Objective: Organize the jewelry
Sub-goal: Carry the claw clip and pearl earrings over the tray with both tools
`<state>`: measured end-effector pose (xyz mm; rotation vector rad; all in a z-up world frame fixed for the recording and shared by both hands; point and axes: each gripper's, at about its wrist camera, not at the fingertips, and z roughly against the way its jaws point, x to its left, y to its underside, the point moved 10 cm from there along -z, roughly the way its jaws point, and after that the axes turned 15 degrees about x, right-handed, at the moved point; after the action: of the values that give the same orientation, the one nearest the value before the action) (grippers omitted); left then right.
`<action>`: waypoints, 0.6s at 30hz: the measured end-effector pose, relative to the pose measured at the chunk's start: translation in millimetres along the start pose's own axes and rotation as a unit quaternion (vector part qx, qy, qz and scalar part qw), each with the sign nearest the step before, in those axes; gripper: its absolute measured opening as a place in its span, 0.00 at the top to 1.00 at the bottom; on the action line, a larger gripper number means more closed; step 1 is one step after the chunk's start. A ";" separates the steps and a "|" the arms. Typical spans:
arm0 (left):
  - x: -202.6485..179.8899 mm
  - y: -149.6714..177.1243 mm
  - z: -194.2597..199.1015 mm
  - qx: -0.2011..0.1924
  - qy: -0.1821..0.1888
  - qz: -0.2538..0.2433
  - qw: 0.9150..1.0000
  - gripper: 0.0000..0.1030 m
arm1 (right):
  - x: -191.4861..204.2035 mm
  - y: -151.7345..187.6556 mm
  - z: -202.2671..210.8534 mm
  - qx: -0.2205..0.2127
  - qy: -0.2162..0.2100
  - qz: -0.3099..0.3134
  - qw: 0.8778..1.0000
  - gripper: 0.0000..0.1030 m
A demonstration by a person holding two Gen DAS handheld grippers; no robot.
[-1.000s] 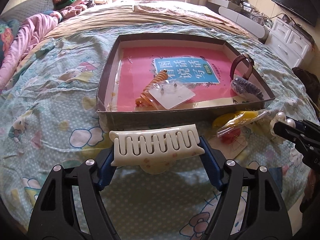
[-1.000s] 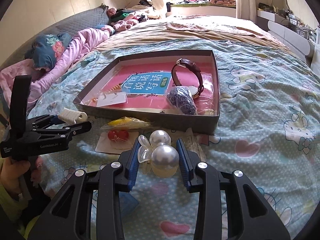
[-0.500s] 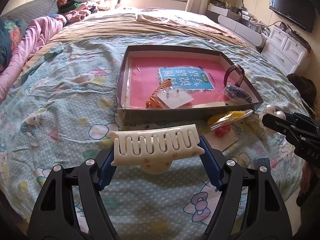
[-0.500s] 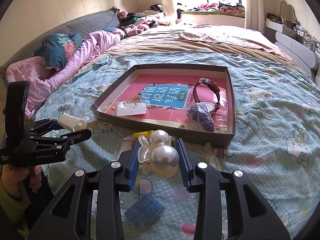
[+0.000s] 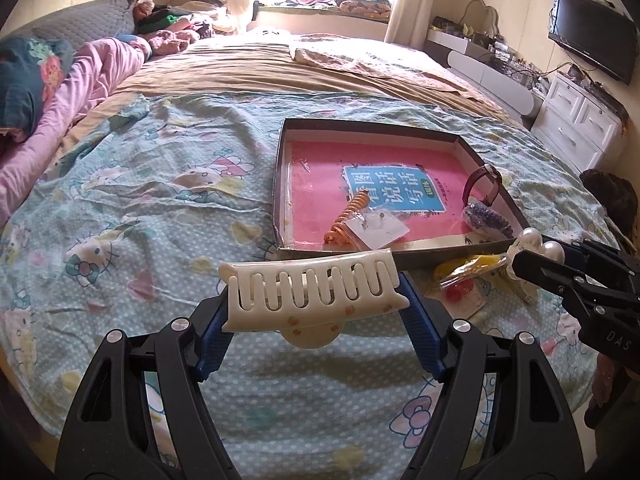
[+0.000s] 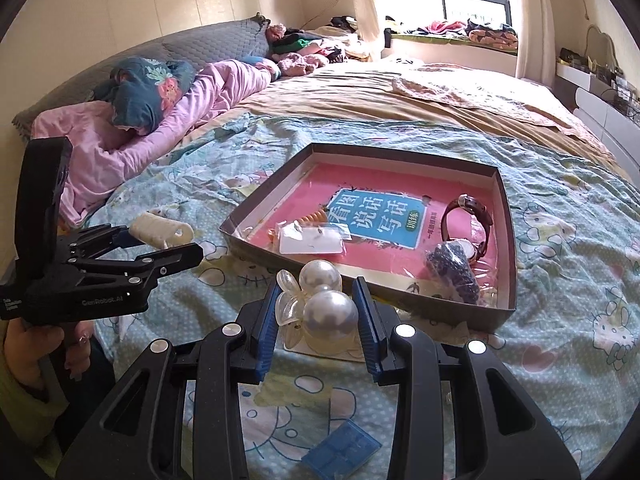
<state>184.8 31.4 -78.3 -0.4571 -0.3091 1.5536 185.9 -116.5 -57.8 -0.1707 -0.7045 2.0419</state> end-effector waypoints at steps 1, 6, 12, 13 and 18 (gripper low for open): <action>1.4 -1.7 0.4 -0.002 -0.001 0.001 1.000 0.35 | 0.8 -2.4 -0.9 -0.001 -0.002 0.001 1.000 0.67; 7.9 -10.0 -1.7 -0.003 0.000 0.008 1.000 0.35 | 3.5 -12.4 -4.8 -0.005 -0.005 0.008 1.000 0.67; 12.7 -23.4 -6.0 -0.003 0.002 0.014 1.000 0.35 | -2.7 -24.5 -7.9 -0.010 0.001 0.007 1.000 0.67; 12.7 -26.1 -6.4 -0.003 0.002 0.013 1.000 0.35 | -4.9 -27.3 -7.7 -0.012 0.002 0.005 1.000 0.67; 9.9 -38.8 -8.4 -0.005 0.001 0.009 1.000 0.35 | -16.6 -39.1 -6.4 -0.020 0.011 0.001 1.000 0.67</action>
<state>223.1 42.1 -68.5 -0.4707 -0.3126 1.5702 226.4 -112.0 -44.4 -0.2168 -0.7335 2.0259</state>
